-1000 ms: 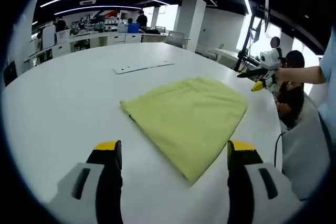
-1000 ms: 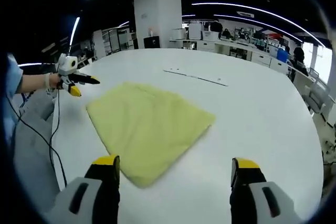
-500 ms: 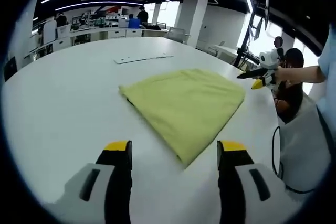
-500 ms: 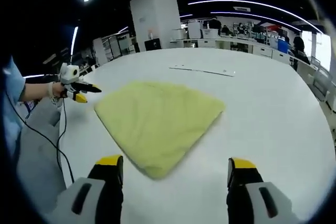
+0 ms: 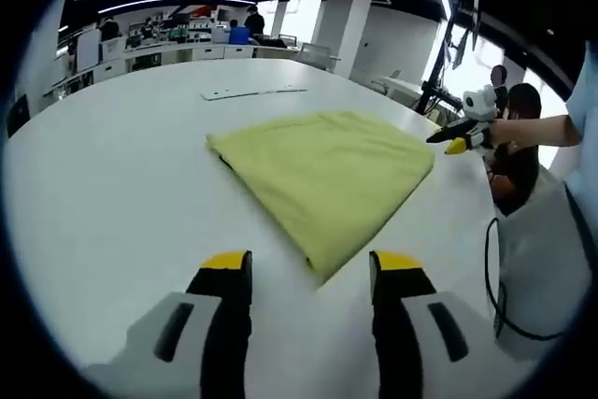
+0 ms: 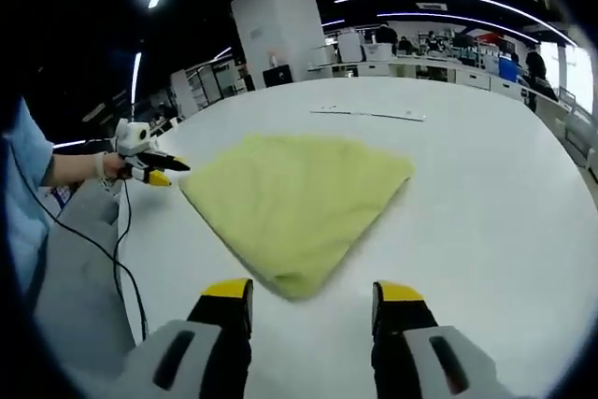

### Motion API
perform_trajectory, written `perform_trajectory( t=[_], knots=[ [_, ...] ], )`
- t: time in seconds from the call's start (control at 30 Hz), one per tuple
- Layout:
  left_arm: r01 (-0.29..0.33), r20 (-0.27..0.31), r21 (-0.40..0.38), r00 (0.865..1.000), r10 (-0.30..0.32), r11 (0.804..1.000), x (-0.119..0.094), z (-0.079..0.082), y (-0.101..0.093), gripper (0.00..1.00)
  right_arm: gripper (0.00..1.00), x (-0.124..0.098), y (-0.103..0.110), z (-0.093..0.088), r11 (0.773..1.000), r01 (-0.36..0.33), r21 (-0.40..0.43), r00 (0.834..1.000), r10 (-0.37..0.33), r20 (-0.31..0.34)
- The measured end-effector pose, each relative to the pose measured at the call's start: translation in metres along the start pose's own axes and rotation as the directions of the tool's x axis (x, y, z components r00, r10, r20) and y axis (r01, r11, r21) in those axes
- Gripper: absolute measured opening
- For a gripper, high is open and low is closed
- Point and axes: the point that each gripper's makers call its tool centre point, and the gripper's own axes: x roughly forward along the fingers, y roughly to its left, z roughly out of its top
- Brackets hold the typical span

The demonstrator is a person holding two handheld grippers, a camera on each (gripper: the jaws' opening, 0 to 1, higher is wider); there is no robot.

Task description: Fold the garment on the visible template until the final outline fits inside the template.

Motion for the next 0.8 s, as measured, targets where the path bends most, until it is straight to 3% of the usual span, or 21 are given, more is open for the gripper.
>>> perform_trajectory(
  t=[0.13,0.3,0.5,0.67,0.8],
  knots=[
    [0.009,-0.01,-0.011,1.0,-0.009,1.0,0.002,-0.004,-0.002,0.4,0.3,0.005,0.006,-0.007,0.999,-0.03,0.04,1.0,0.031,-0.003],
    [0.024,-0.026,-0.006,0.999,-0.024,1.0,0.004,-0.01,-0.004,0.34,0.24,0.009,0.011,-0.01,0.997,-0.052,0.064,0.999,0.052,-0.004],
    [0.029,-0.019,-0.018,0.999,-0.03,0.999,0.007,-0.007,-0.001,0.27,0.18,0.013,0.012,-0.012,0.992,-0.072,0.107,0.997,0.073,0.002],
    [0.045,-0.016,-0.025,0.999,-0.045,0.999,0.011,-0.007,-0.005,0.22,0.13,0.016,0.013,-0.009,0.978,-0.098,0.184,0.995,0.091,0.049],
    [0.044,-0.015,-0.025,0.999,-0.044,0.999,0.012,-0.007,-0.004,0.16,0.02,0.014,0.012,-0.01,0.975,-0.103,0.195,0.994,0.095,0.051]
  ],
)
